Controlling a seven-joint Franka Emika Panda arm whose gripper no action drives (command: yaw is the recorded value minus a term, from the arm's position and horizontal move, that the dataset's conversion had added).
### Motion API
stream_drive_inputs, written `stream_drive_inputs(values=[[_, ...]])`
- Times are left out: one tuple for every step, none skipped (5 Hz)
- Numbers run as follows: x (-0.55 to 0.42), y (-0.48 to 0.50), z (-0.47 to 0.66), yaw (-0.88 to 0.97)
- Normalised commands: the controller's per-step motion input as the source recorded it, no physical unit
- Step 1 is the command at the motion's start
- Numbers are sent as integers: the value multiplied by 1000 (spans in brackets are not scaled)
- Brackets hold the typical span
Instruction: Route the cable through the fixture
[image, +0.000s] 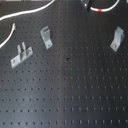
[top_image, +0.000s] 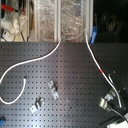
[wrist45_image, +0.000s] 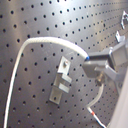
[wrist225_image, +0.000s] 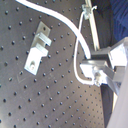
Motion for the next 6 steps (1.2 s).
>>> stream_drive_inputs(values=[[-2,4,0,-63],[-72,-32,139,-297],[-229,-119,267,-663],[-174,-179,258,-663],[-296,-240,175,-343],[-359,-314,150,-109]])
